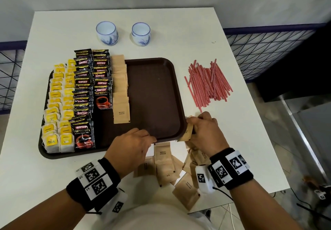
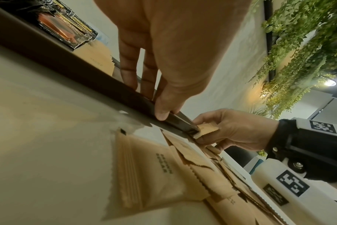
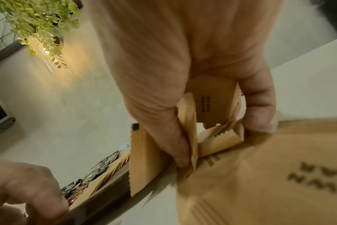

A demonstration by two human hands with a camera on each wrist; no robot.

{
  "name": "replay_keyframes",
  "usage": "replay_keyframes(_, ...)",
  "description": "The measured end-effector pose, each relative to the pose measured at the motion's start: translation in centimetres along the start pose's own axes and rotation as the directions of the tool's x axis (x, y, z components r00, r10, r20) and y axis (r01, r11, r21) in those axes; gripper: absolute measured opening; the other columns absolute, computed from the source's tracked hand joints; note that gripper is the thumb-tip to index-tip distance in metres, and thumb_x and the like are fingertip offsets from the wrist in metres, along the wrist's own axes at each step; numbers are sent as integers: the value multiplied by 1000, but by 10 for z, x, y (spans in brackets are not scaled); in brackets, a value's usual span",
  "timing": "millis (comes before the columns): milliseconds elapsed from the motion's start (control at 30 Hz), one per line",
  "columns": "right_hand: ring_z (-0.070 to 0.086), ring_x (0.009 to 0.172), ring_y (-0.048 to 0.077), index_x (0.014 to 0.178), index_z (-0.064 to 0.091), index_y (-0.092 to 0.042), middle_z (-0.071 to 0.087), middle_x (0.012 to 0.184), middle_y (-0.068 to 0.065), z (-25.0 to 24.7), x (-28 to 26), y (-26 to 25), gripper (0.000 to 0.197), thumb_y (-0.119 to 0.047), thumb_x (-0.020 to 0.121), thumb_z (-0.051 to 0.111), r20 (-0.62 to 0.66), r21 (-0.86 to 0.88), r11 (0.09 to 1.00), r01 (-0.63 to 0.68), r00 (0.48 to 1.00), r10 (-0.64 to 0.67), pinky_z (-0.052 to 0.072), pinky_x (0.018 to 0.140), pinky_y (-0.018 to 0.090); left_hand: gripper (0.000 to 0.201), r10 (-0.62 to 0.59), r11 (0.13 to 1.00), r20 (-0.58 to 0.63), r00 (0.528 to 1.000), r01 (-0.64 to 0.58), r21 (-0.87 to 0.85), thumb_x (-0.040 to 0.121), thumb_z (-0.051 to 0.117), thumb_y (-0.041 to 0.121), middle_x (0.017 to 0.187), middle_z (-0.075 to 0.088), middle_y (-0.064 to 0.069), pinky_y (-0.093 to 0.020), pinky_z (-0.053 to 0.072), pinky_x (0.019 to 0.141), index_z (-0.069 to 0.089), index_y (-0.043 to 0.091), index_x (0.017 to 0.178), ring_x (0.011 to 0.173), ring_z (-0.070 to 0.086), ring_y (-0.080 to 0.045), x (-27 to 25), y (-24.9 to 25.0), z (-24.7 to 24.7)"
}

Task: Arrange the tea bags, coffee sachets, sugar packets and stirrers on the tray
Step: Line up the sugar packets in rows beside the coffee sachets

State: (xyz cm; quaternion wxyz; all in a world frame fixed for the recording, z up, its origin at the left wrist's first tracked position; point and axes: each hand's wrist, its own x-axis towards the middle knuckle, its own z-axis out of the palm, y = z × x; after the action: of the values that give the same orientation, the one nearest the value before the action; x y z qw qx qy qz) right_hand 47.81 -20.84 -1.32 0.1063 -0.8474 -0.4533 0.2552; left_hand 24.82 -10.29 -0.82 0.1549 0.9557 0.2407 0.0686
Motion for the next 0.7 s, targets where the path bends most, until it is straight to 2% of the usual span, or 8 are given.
replay_keyframes(133, 62, 100, 24, 112, 72, -26, 53, 108, 5, -9, 2, 4, 39, -3, 82, 63, -58, 215, 976, -43, 997, 57, 47, 95, 27, 32, -14, 1000, 20, 1000, 14, -5, 66, 88, 13, 81, 70, 13, -22, 43, 39, 78, 30, 91, 67, 64, -10, 1, -1, 1)
replay_keyframes(233, 66, 89, 20, 97, 70, -29, 52, 106, 5, -19, 1, 5, 37, 3, 80, 63, -79, 358, 928, -106, 987, 143, 57, 84, 27, 32, -25, 1000, 34, 999, 25, -10, 67, 87, 14, 81, 68, 14, -22, 43, 39, 77, 32, 92, 68, 63, -10, 1, -2, 3)
replay_keyframes(300, 64, 87, 16, 98, 70, -30, 54, 110, 7, -22, 1, 7, 37, 1, 79, 64, -76, 405, 905, -131, 981, 176, 52, 71, 12, 30, -35, 999, 45, 998, 36, -27, 70, 85, 14, 82, 68, 14, -22, 45, 39, 76, 32, 92, 68, 63, -10, 1, -2, 4)
replay_keyframes(367, 62, 91, 13, 110, 69, -31, 60, 112, 5, -25, 0, 7, 41, -4, 80, 65, -73, 410, 900, -146, 979, 192, 44, 72, 5, 28, -33, 999, 54, 998, 35, -35, 71, 84, 16, 83, 68, 13, -21, 44, 40, 76, 32, 93, 68, 63, -10, 2, -2, 4)
replay_keyframes(467, 62, 101, 10, 129, 59, -33, 66, 111, -2, -29, -3, 0, 52, -19, 81, 73, -26, 467, 863, -192, 973, 231, 47, 91, 20, 25, -23, 998, 63, 998, 26, -51, 74, 82, 17, 83, 68, 13, -18, 38, 42, 76, 31, 93, 67, 62, -10, 4, -5, 5)
replay_keyframes(533, 62, 101, 11, 132, 54, -32, 64, 110, -4, -28, -3, -5, 60, -26, 78, 80, 6, 488, 842, -231, 965, 262, 44, 89, 23, 22, -17, 998, 67, 998, 21, -61, 77, 77, 18, 84, 68, 13, -19, 38, 43, 75, 32, 95, 68, 62, -10, 3, -7, 6)
replay_keyframes(600, 62, 95, 9, 126, 56, -28, 64, 109, -4, -24, 1, -7, 59, -25, 74, 84, 25, 503, 825, -257, 959, 283, 45, 85, 24, 21, -14, 998, 73, 997, 19, -63, 79, 68, 22, 85, 68, 14, -21, 42, 43, 75, 33, 95, 68, 62, -10, 4, -7, 6)
replay_keyframes(700, 66, 87, 12, 109, 64, -25, 69, 98, -3, -20, 8, -7, 49, -12, 67, 84, 37, 550, 786, -283, 948, 315, 55, 86, 32, 22, -18, 998, 73, 997, 22, -64, 79, 61, 25, 86, 68, 14, -23, 45, 43, 75, 33, 95, 70, 63, -11, 5, -9, 8)
